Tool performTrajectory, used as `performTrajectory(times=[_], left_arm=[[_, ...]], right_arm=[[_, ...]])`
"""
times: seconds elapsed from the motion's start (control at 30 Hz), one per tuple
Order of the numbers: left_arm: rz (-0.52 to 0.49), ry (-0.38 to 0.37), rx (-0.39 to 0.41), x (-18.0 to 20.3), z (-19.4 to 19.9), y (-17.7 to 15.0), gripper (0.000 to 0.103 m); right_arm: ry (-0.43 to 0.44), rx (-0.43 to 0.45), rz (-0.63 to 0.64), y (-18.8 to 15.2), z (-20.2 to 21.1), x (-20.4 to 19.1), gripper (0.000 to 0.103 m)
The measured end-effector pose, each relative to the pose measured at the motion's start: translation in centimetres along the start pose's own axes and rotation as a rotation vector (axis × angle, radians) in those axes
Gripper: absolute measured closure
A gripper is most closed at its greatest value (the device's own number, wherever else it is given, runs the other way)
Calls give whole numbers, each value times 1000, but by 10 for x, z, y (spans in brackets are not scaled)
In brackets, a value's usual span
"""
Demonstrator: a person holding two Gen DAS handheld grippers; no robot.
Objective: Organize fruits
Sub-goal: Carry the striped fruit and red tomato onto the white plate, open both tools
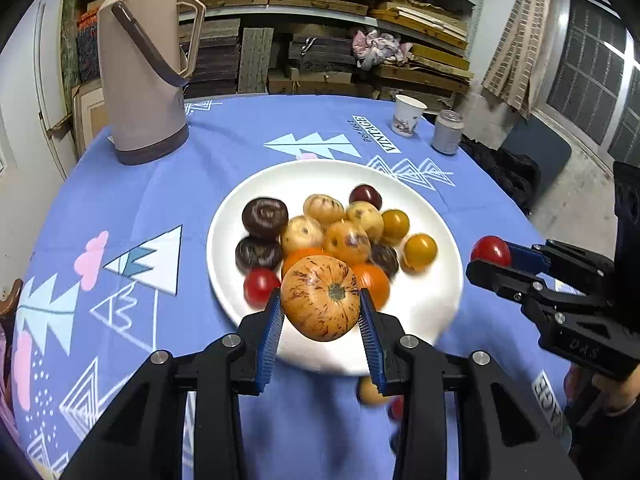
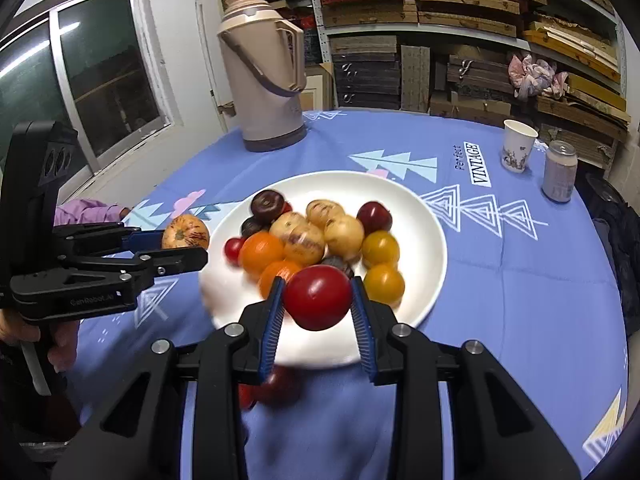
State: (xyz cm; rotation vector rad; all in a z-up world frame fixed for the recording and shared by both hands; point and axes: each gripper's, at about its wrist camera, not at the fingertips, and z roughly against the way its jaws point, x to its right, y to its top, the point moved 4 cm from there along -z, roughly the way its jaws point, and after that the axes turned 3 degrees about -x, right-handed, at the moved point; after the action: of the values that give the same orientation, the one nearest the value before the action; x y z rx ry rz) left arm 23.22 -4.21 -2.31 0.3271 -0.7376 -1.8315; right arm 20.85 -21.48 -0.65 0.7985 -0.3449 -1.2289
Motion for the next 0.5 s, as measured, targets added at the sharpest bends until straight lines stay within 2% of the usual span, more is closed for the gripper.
performTrajectory(times=[0.27, 0.4, 0.47, 0.5], left_arm=[[26, -2, -30, -6, -37, 27, 65], [54, 12, -48, -13, -49, 32, 64], [76, 9, -45, -18, -50, 33, 39], [83, 13, -38, -19, -48, 34, 35]], right_arm=[[4, -27, -18, 26, -44, 12, 70], [20, -38, -53, 29, -58, 20, 70], [28, -42, -60, 26, -61, 23, 66], [28, -45, -61, 25, -61, 23, 66]])
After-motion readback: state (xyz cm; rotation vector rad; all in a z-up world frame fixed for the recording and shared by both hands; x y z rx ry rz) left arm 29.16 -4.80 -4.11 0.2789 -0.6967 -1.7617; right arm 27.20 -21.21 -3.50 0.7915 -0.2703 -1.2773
